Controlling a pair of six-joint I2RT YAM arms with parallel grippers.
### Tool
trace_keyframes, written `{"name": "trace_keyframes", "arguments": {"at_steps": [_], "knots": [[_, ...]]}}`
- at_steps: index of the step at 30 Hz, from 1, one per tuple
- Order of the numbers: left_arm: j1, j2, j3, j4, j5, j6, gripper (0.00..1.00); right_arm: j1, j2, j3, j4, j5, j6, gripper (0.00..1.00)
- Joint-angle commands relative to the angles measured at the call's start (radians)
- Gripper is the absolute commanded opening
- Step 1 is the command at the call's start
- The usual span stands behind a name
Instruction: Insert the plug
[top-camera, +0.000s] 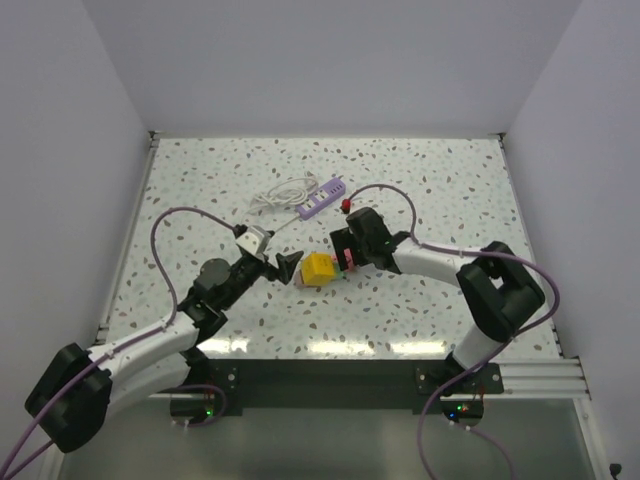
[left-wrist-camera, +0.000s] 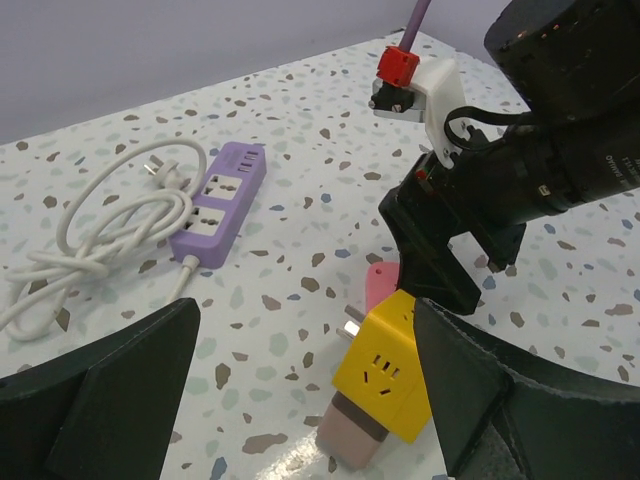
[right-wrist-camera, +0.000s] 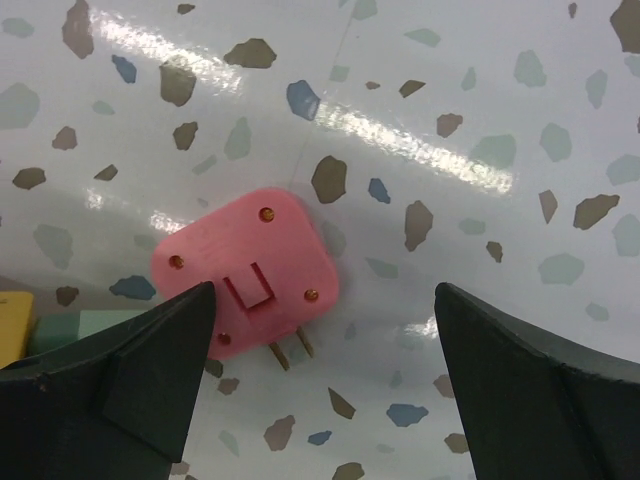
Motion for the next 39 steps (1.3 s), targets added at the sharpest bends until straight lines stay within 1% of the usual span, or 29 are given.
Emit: {"name": "trace_keyframes", "arguments": {"at_steps": [1, 5, 9, 13, 18, 20, 22, 23, 24, 25, 27, 28, 30, 31, 32, 33, 34, 39], "knots": [[-0.005, 0.015, 0.042, 0.009, -0.034, -0.018, 0.94, 0.045, 0.016, 0.036, -0.012, 0.04, -0.021, 0.94], [-0.005, 0.015, 0.044, 0.005, -0.044, -0.018, 0.95, 0.074, 0.017, 0.044, -0.02, 0.028, -0.018, 0.94], [-0.005, 0.015, 0.045, -0.004, -0.051, -0.02, 0.95, 0.075, 0.028, 0.05, -0.032, 0.028, -0.03, 0.95], [-0.005, 0.023, 0.05, -0.007, -0.05, -0.02, 0.95, 0.075, 0.069, 0.084, -0.049, 0.057, -0.078, 0.95], [-0.005, 0.019, 0.05, -0.015, -0.051, -0.015, 0.95, 0.077, 0.093, 0.089, -0.015, 0.051, -0.118, 0.96], [-0.005, 0.018, 0.048, -0.017, -0.05, -0.015, 0.95, 0.075, 0.111, 0.098, -0.015, 0.044, -0.128, 0.93], [-0.003, 0.018, 0.05, -0.018, -0.05, -0.013, 0.95, 0.075, 0.12, 0.105, -0.025, 0.036, -0.135, 0.85], [-0.005, 0.02, 0.05, -0.018, -0.048, -0.013, 0.95, 0.077, 0.122, 0.105, -0.028, 0.034, -0.133, 0.77], [-0.005, 0.018, 0.051, -0.021, -0.048, -0.013, 0.95, 0.075, 0.122, 0.105, -0.041, 0.037, -0.129, 0.61], [-0.005, 0.017, 0.05, -0.021, -0.051, -0.012, 0.95, 0.077, 0.122, 0.107, -0.052, 0.051, -0.11, 0.55], [-0.005, 0.009, 0.048, -0.023, -0.053, -0.009, 0.95, 0.075, 0.116, 0.119, -0.086, 0.069, -0.104, 0.47], [-0.005, 0.008, 0.045, -0.023, -0.057, -0.006, 0.95, 0.077, 0.113, 0.124, -0.095, 0.088, -0.096, 0.39], [-0.005, -0.009, 0.044, -0.024, -0.063, -0.004, 0.95, 0.074, 0.103, 0.145, -0.123, 0.1, -0.092, 0.33], [-0.005, -0.015, 0.042, -0.024, -0.063, -0.003, 0.95, 0.074, 0.091, 0.156, -0.13, 0.1, -0.086, 0.26], [-0.005, -0.021, 0.041, -0.024, -0.06, -0.003, 0.95, 0.075, 0.085, 0.182, -0.138, 0.109, -0.082, 0.18], [-0.005, -0.027, 0.041, -0.024, -0.057, -0.001, 0.95, 0.075, 0.082, 0.197, -0.161, 0.12, -0.078, 0.02], [-0.005, -0.029, 0.041, -0.024, -0.053, 0.002, 0.95, 0.075, 0.073, 0.213, -0.17, 0.131, -0.07, 0.0], [-0.005, -0.005, 0.047, 0.005, -0.051, 0.023, 0.95, 0.075, 0.042, 0.297, -0.198, 0.151, -0.061, 0.0]]}}
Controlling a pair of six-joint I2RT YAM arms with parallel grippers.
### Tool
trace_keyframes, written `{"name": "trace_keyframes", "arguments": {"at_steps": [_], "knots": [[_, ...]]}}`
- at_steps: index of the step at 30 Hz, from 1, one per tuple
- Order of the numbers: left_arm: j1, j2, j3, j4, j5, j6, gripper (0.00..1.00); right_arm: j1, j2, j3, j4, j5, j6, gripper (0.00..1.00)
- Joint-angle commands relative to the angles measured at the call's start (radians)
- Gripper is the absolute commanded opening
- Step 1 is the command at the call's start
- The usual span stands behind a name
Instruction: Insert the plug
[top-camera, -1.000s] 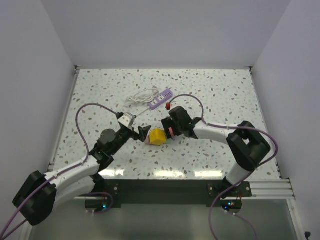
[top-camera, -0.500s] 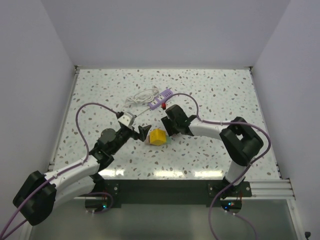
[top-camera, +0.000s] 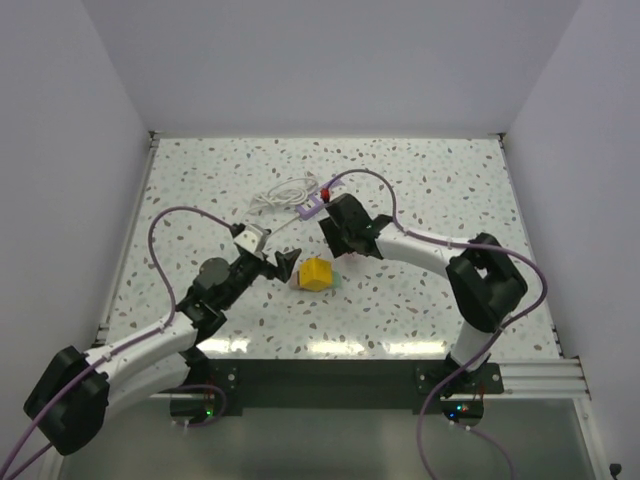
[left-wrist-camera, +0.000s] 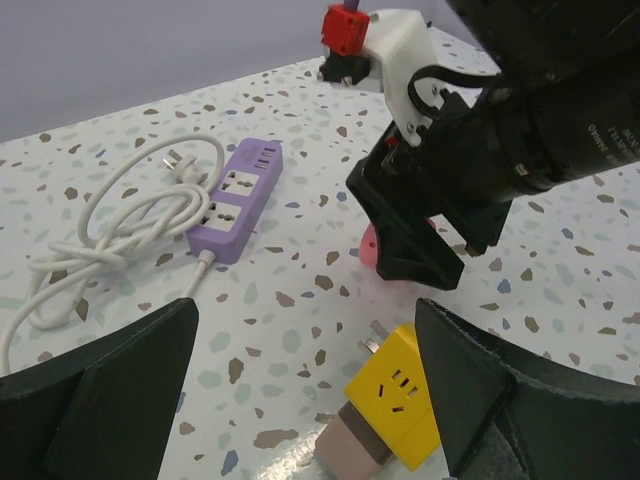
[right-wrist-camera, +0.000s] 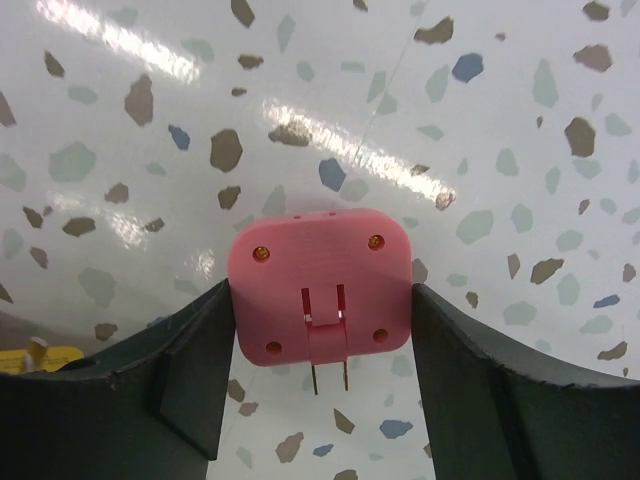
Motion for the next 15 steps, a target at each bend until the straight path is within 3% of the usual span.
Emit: {"name": "trace_keyframes", "arguments": {"at_steps": [1, 8, 15], "knots": [[-0.006, 0.013, 0.035, 0.05, -0.01, 0.026, 0.95, 0.0, -0.067, 0.076, -0.023, 0.044, 0.038, 0.0], [-0.07, 0.074, 0.065, 0.087, -0.061, 0.045, 0.92, 0.001, -0.196, 0.116, 0.003, 0.032, 0.135, 0.0], [-0.159, 0.175, 0.118, 0.202, -0.102, 0.005, 0.92, 0.001, -0.374, -0.005, 0.204, -0.108, 0.285, 0.0]]}}
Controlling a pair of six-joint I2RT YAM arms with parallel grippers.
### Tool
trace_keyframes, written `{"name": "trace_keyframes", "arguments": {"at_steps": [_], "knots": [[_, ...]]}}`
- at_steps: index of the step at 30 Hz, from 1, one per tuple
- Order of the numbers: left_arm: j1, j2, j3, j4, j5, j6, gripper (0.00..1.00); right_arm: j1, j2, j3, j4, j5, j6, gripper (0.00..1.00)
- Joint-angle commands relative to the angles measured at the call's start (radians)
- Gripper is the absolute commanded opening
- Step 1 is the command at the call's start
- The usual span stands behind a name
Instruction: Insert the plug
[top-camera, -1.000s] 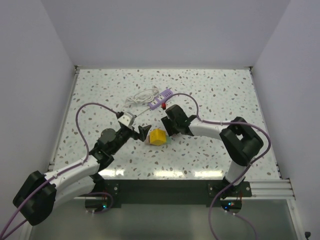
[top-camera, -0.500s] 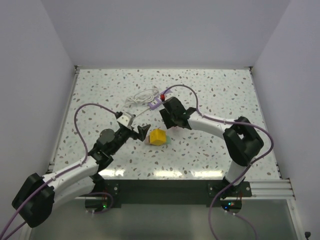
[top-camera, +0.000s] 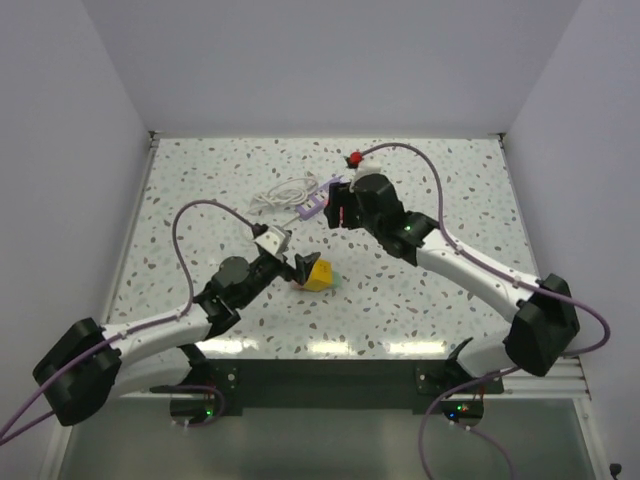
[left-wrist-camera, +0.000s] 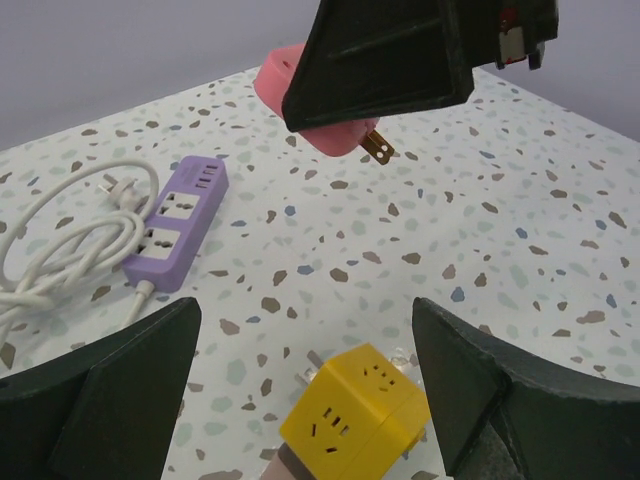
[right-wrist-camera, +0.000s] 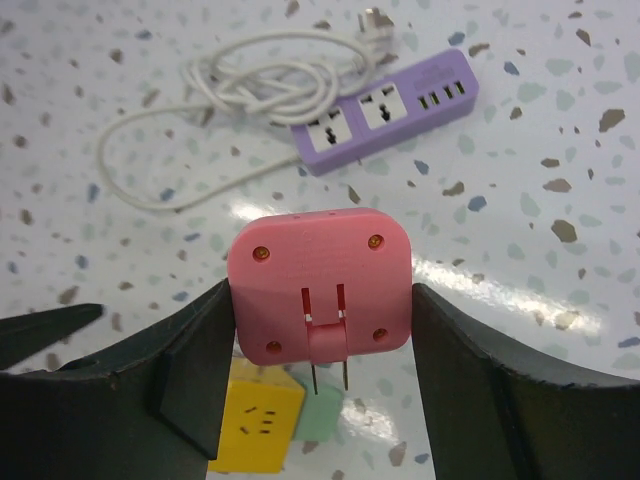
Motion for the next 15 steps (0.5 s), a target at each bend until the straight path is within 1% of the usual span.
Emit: {"name": "trace_keyframes", "arguments": {"at_steps": [1, 4, 5, 11, 15], "knots": [[-0.041, 0.051, 0.069, 0.139, -0.066, -0.029, 0.92, 0.003, -0.099, -0.068, 0.148, -0.073, 0.138, 0.0], [-0.076, 0.094, 0.083, 0.205, -0.12, -0.061, 0.92, 0.014, -0.139, -0.1, 0.196, -0.091, 0.192, 0.0], [-0.081, 0.106, 0.082, 0.252, -0.125, -0.073, 0.92, 0.015, -0.146, -0.117, 0.205, -0.1, 0.203, 0.0], [-0.082, 0.165, 0.094, 0.387, -0.123, -0.121, 0.92, 0.041, -0.173, -0.139, 0.219, -0.117, 0.238, 0.0], [-0.082, 0.226, 0.148, 0.405, -0.151, -0.124, 0.93, 0.055, -0.174, -0.14, 0.219, -0.133, 0.255, 0.0]]}}
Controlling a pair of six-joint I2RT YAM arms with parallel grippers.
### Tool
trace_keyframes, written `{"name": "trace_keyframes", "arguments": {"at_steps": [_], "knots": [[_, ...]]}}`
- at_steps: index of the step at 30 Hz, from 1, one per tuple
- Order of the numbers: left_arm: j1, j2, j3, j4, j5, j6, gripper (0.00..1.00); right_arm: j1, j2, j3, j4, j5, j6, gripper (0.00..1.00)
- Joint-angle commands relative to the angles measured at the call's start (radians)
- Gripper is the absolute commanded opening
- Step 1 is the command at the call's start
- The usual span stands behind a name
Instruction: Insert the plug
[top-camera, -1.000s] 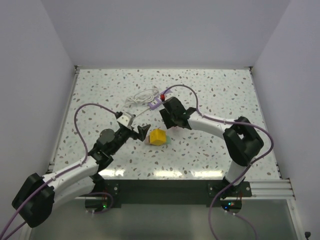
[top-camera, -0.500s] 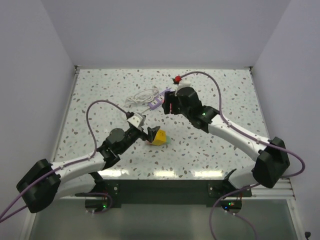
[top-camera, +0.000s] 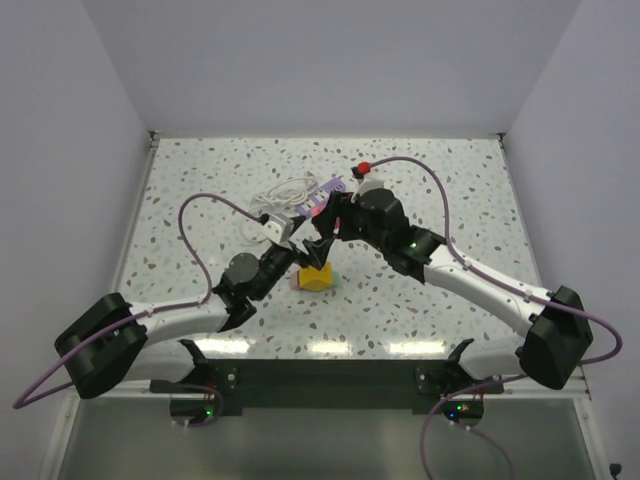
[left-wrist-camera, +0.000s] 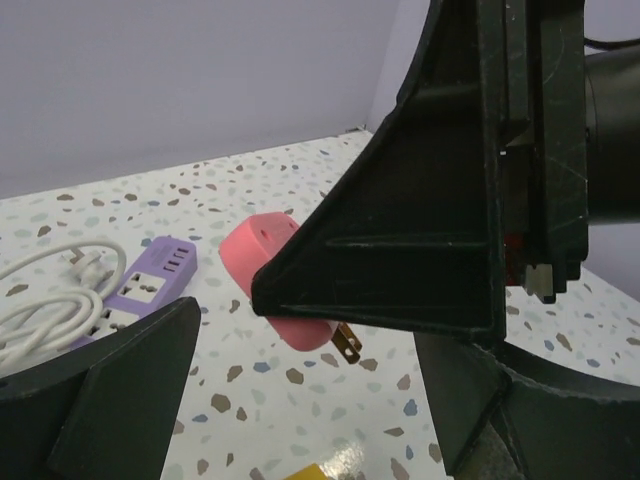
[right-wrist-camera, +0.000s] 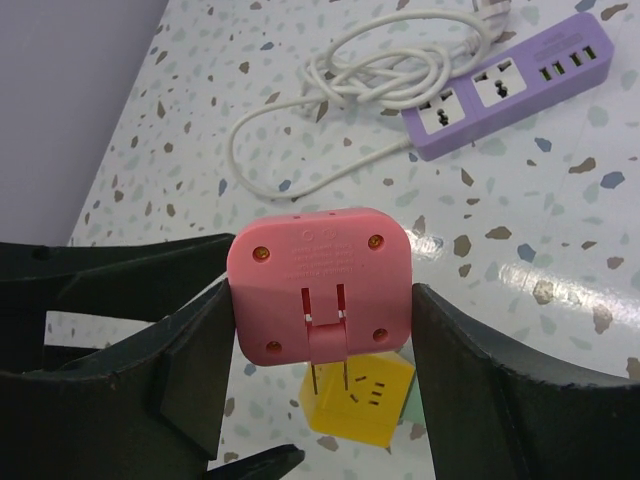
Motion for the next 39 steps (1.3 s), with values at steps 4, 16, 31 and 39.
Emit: {"name": "trace_keyframes", "arguments": {"at_steps": [4, 16, 31, 39], "knots": [[-0.002, 0.075, 0.083, 0.149, -0.071, -0.033, 0.9, 0.032, -0.04, 0.005, 0.088, -0.023, 0.045, 0.0], [-0.002, 0.126, 0.115, 0.161, -0.129, -0.04, 0.54, 0.044, -0.047, -0.029, 0.107, -0.057, 0.068, 0.0], [0.097, 0.103, 0.114, 0.11, 0.111, -0.181, 0.0, 0.044, -0.084, -0.103, 0.203, 0.001, -0.05, 0.74], [0.156, 0.011, 0.071, 0.016, 0.343, -0.092, 0.0, 0.029, -0.19, -0.08, 0.185, 0.067, -0.249, 0.99]]}}
